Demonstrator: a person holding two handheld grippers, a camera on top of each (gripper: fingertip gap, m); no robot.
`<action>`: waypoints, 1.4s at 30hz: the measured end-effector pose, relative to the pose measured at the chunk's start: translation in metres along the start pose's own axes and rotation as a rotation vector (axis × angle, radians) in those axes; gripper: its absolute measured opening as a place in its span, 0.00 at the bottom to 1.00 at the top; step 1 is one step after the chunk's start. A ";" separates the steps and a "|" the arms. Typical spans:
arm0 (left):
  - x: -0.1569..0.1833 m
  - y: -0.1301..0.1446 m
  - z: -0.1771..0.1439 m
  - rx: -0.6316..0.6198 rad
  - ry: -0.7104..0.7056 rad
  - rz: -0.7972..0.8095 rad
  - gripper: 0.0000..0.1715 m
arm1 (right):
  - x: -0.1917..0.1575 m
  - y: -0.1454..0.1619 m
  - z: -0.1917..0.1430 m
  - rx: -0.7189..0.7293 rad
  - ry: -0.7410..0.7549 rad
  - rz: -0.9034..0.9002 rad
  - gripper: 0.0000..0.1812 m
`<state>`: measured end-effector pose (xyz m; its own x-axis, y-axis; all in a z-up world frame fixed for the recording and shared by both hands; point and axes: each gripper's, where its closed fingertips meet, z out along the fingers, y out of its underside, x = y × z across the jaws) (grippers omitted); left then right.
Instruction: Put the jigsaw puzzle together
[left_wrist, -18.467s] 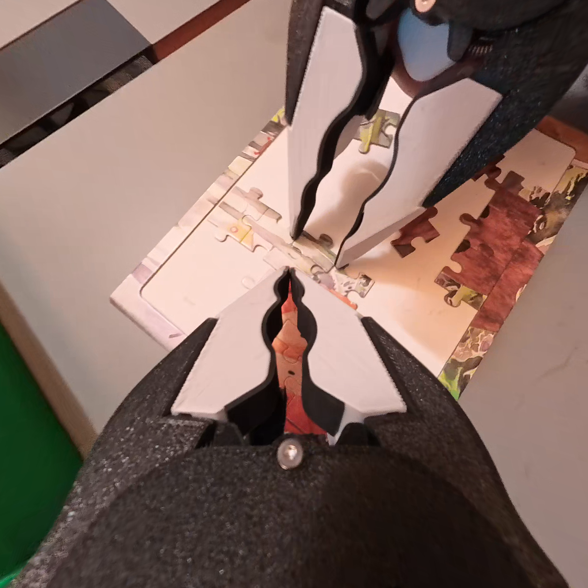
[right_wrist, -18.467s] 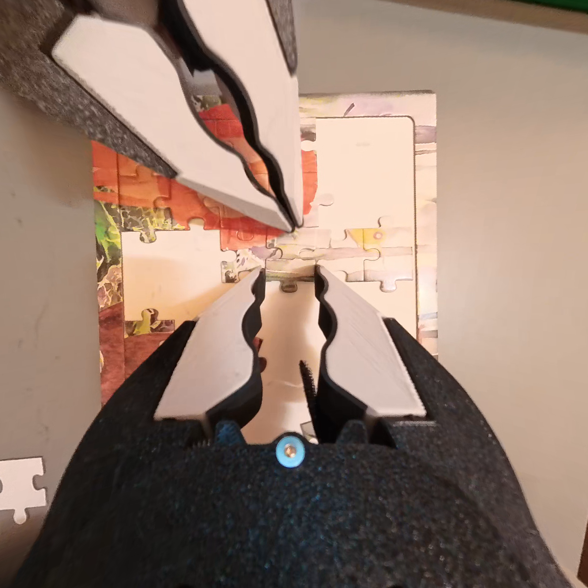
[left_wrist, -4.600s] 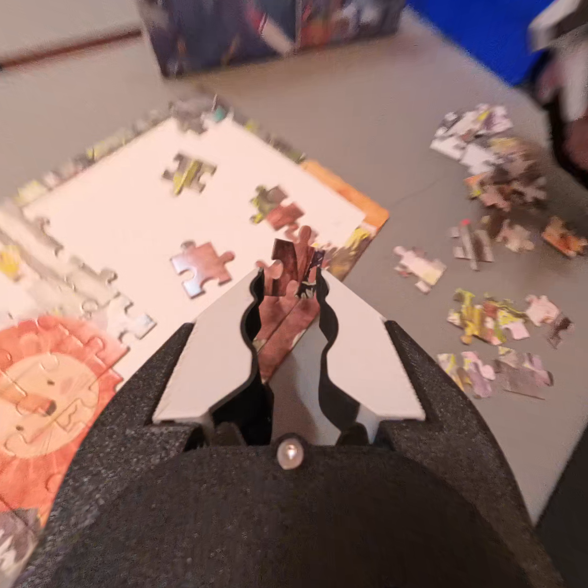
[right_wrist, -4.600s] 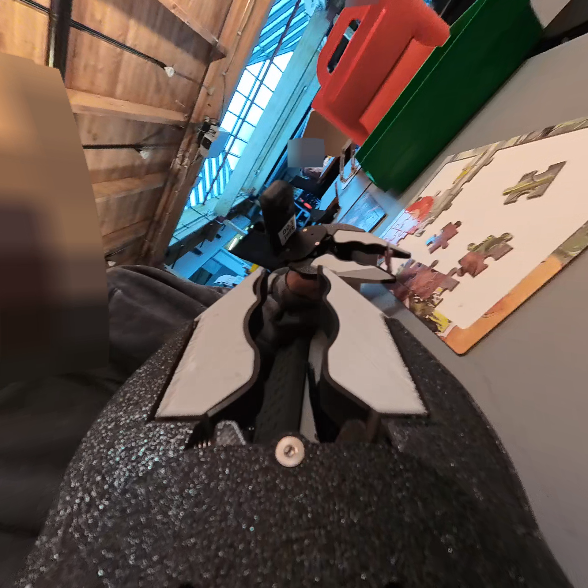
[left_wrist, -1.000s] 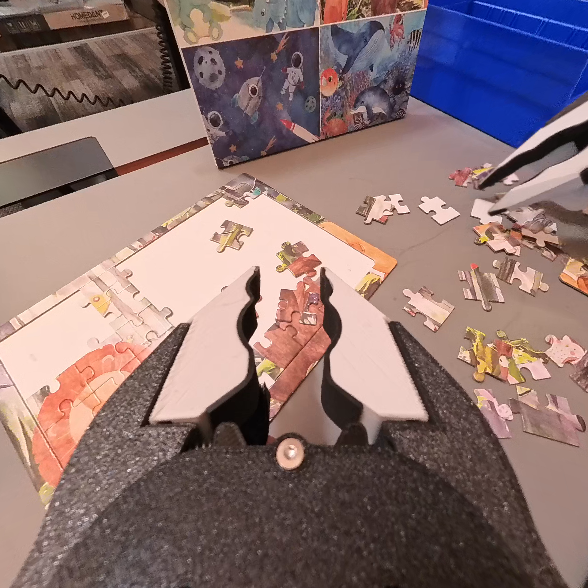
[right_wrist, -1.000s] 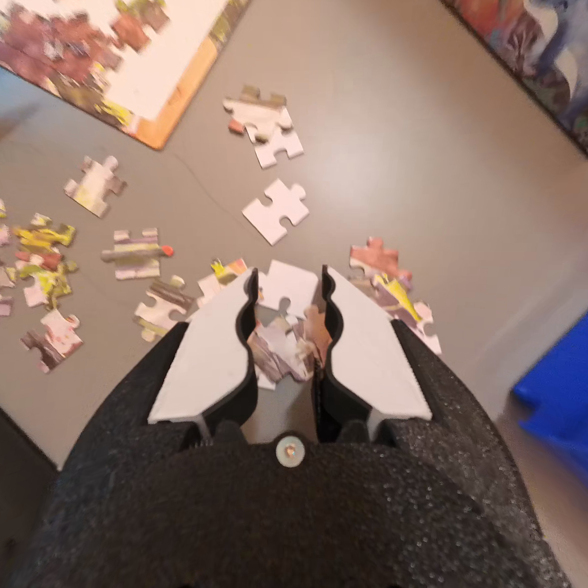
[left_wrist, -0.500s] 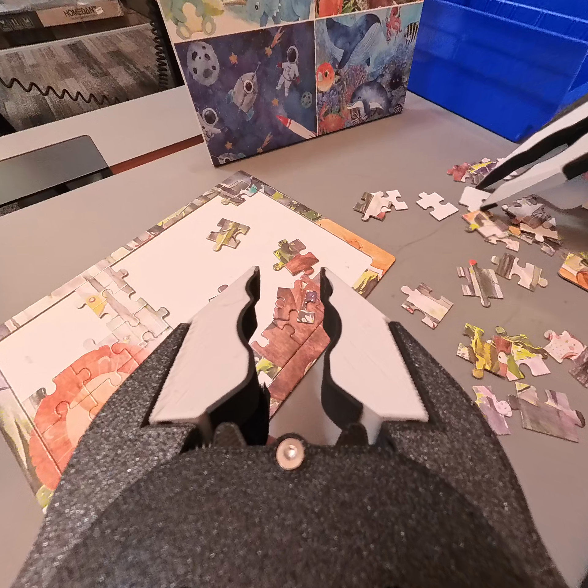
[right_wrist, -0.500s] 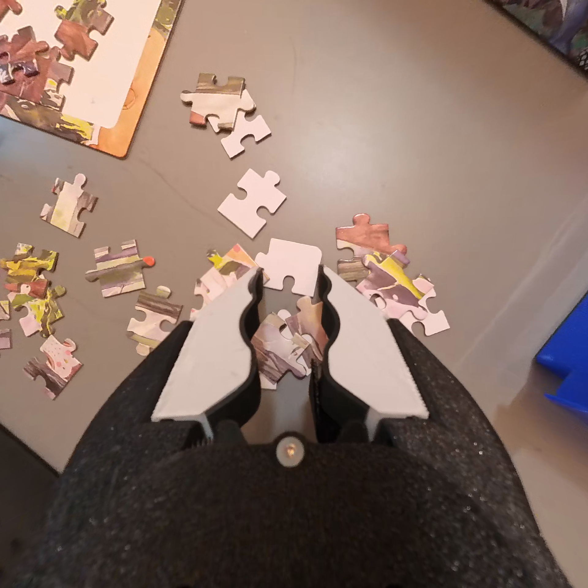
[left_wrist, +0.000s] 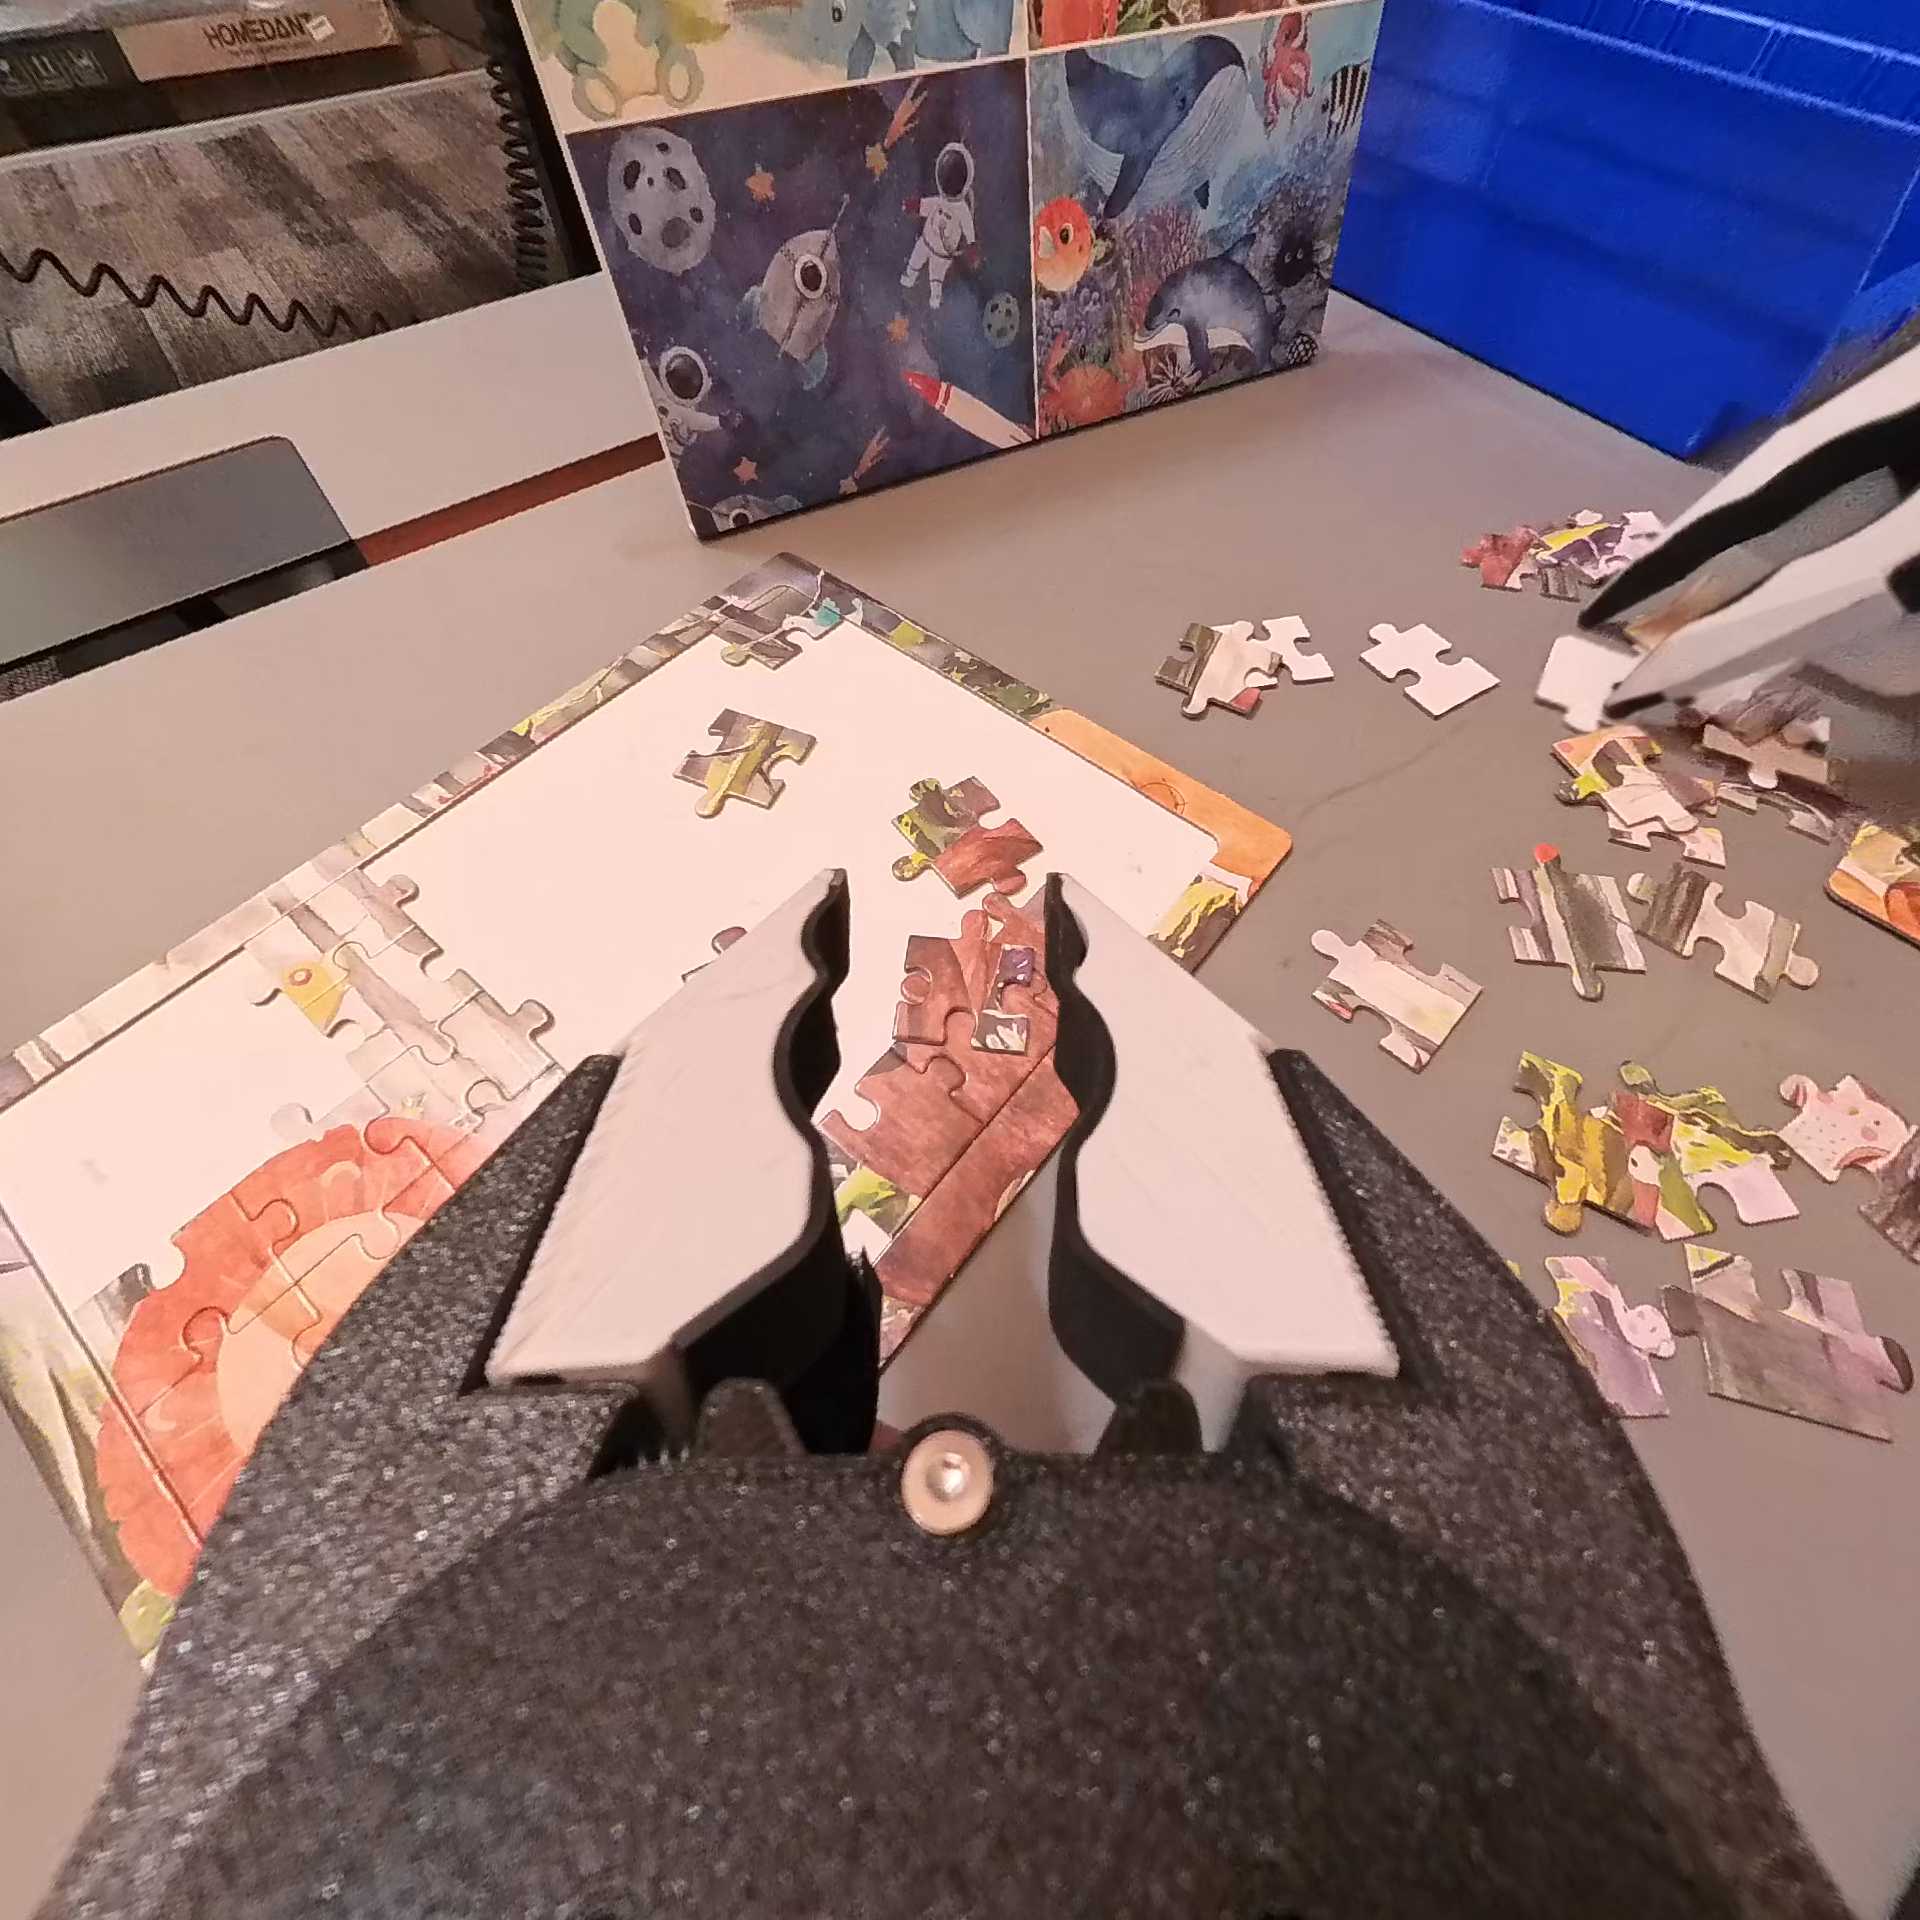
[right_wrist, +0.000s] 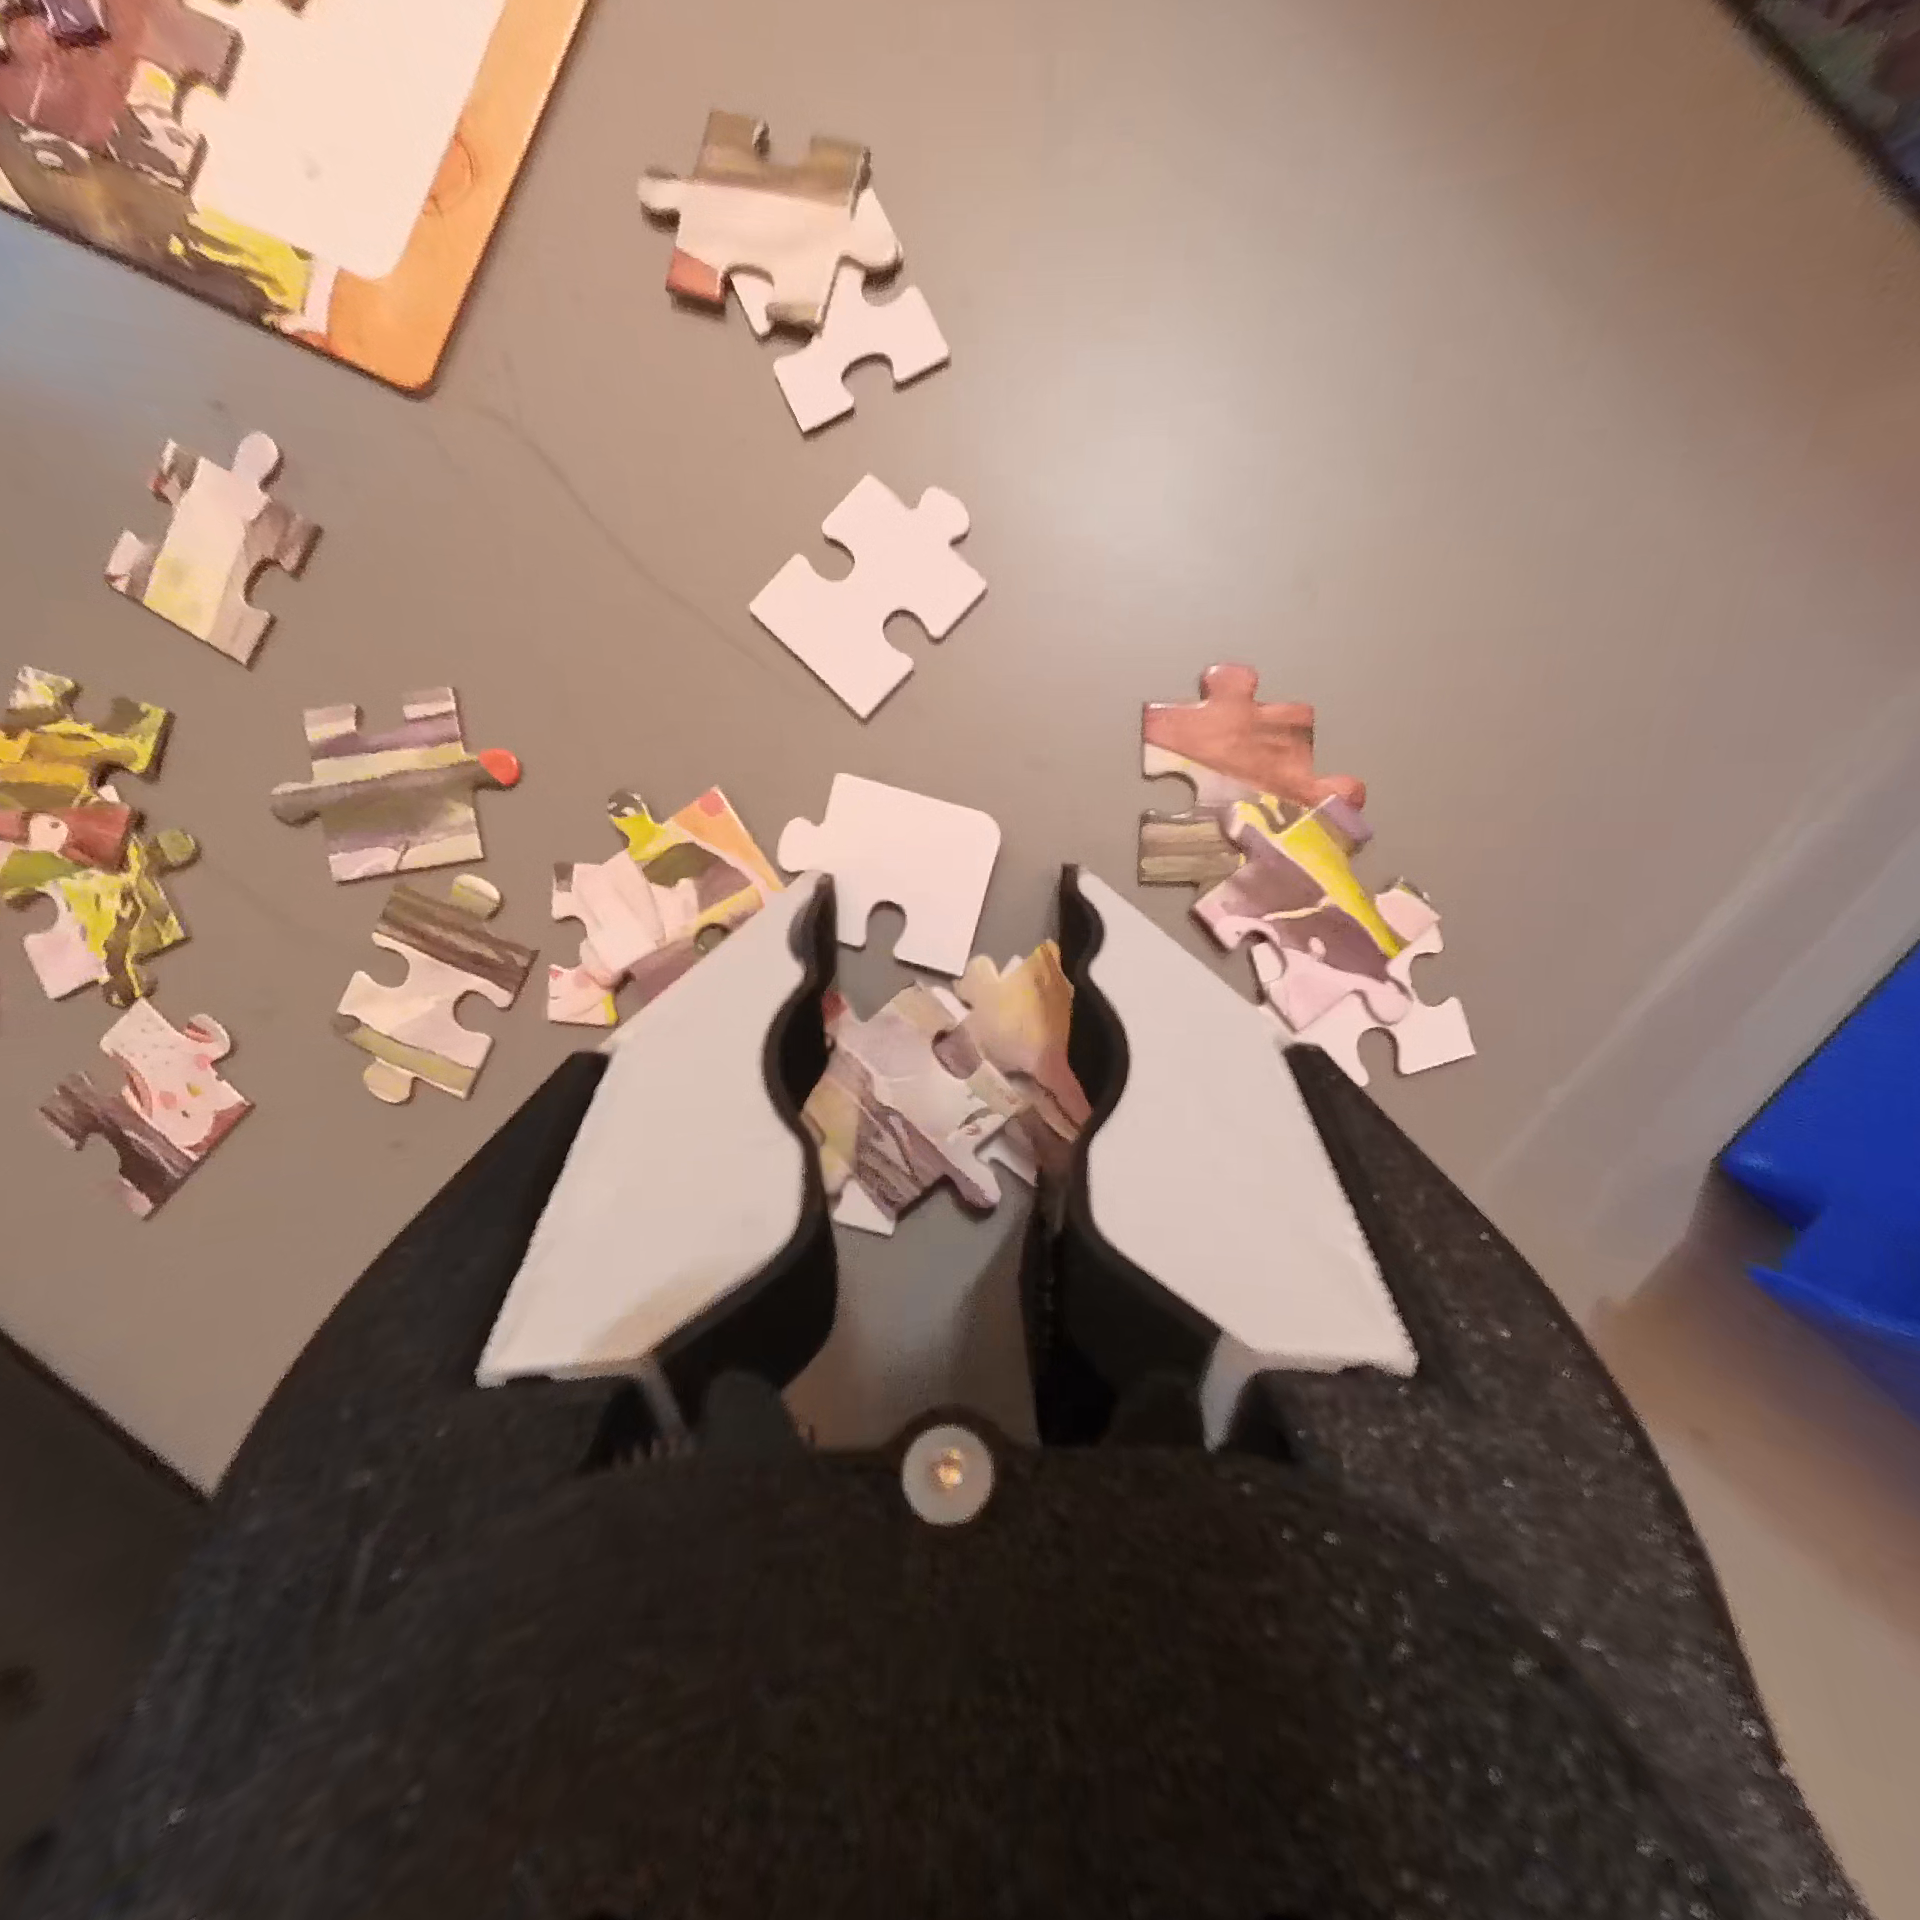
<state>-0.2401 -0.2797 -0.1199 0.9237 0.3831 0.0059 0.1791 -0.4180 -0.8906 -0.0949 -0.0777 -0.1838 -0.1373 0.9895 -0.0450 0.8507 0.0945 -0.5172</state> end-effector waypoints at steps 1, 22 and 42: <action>0.000 0.000 0.000 0.000 0.001 -0.001 0.22 | -0.002 0.000 0.000 0.000 0.000 -0.004 0.24; 0.001 0.001 0.000 -0.007 -0.002 0.017 0.22 | -0.030 0.001 0.000 -0.083 -0.043 -0.064 0.18; 0.025 -0.003 0.003 0.002 0.107 0.002 0.20 | -0.028 0.011 -0.010 -0.137 -0.003 -0.126 0.23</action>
<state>-0.2187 -0.2666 -0.1186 0.9550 0.2919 0.0522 0.1762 -0.4173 -0.8915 -0.0764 -0.1031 -0.1803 -0.2484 0.9686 0.0107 0.8876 0.2320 -0.3980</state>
